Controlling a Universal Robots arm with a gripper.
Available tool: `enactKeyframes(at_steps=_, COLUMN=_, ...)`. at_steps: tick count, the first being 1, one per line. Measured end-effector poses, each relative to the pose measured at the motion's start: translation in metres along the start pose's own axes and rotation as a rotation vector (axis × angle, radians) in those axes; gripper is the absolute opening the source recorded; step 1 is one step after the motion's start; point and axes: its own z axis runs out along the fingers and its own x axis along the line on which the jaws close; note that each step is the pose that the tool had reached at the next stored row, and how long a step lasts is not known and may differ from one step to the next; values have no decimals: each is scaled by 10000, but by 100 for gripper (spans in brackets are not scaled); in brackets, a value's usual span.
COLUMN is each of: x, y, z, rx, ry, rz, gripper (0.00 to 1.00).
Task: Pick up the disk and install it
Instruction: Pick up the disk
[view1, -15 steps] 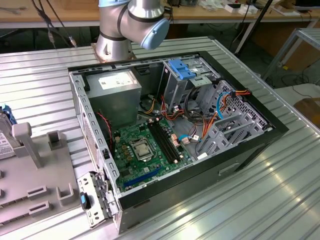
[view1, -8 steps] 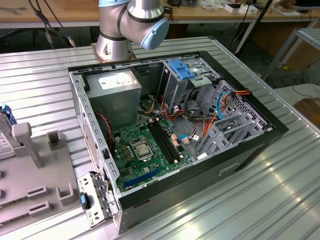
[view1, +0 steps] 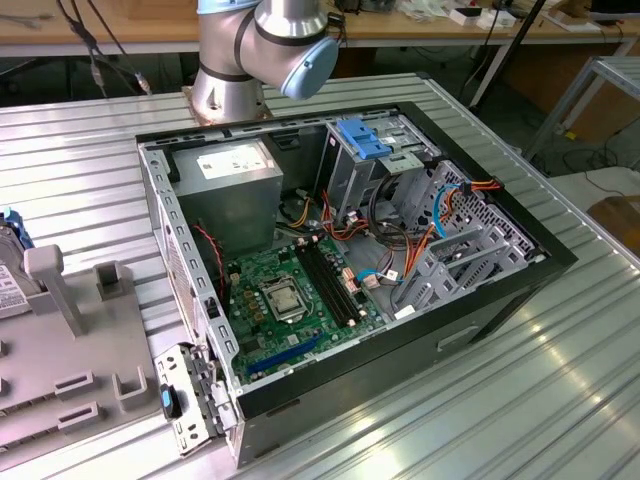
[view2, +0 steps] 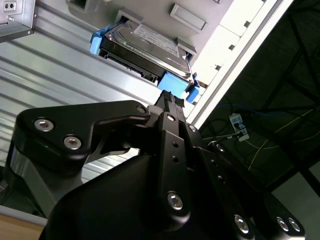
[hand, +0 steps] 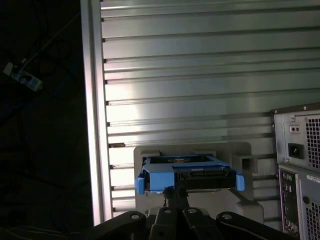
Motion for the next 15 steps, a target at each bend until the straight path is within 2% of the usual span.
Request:
enactKeyframes(at_steps=4, x=0, y=0, z=0, rx=-1, ry=3, rz=-95, gripper=11)
enactKeyframes(at_steps=15, x=4, y=-1, z=0, rx=-22, ry=35, rz=-1515, gripper=11)
